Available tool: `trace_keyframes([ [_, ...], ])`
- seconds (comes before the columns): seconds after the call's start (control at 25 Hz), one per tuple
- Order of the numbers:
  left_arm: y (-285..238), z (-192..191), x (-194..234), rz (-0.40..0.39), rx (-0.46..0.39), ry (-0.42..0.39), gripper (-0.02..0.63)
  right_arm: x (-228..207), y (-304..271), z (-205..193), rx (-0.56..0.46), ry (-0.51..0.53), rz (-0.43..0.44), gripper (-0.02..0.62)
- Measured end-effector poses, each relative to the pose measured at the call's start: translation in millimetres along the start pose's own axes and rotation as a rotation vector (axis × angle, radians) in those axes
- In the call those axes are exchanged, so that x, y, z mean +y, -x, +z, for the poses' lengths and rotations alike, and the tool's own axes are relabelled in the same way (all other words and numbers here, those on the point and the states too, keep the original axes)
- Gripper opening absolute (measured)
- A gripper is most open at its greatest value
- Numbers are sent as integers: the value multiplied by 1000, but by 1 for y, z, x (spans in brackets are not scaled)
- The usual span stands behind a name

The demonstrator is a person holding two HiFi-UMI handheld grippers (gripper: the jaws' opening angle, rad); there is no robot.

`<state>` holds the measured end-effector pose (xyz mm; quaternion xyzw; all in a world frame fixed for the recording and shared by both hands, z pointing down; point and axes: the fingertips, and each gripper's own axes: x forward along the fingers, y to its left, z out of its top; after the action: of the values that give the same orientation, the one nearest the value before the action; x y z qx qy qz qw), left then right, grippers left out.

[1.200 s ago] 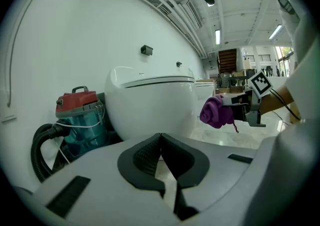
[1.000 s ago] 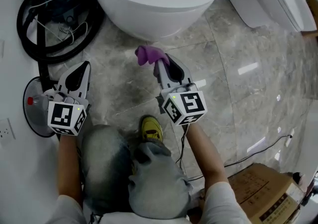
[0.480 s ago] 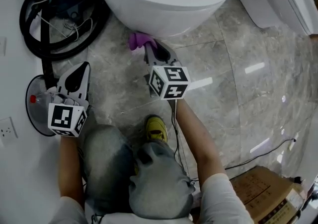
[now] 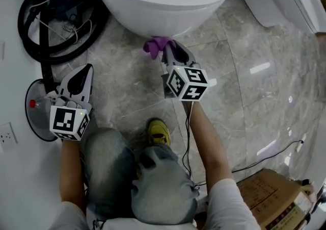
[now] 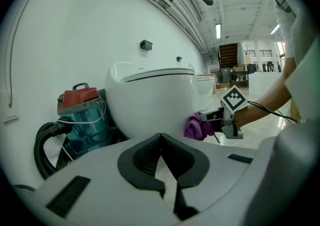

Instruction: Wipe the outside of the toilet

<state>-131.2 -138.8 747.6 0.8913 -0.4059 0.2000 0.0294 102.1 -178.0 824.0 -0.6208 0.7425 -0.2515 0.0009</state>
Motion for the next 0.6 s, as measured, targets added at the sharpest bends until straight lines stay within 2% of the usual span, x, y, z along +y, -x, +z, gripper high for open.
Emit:
trace_keyframes([
  [0.2, -4, 1, -4, -10, 1, -7, 12, -17, 5, 3, -6, -12, -41, 63],
  [0.36, -6, 0, -3, -14, 5, -10, 12, -36, 7, 3, -20, -60, -91, 63],
  [0.6, -5, -5, 2, -12, 11, -3, 12, -53, 6, 5, -18, -20, -129, 63],
])
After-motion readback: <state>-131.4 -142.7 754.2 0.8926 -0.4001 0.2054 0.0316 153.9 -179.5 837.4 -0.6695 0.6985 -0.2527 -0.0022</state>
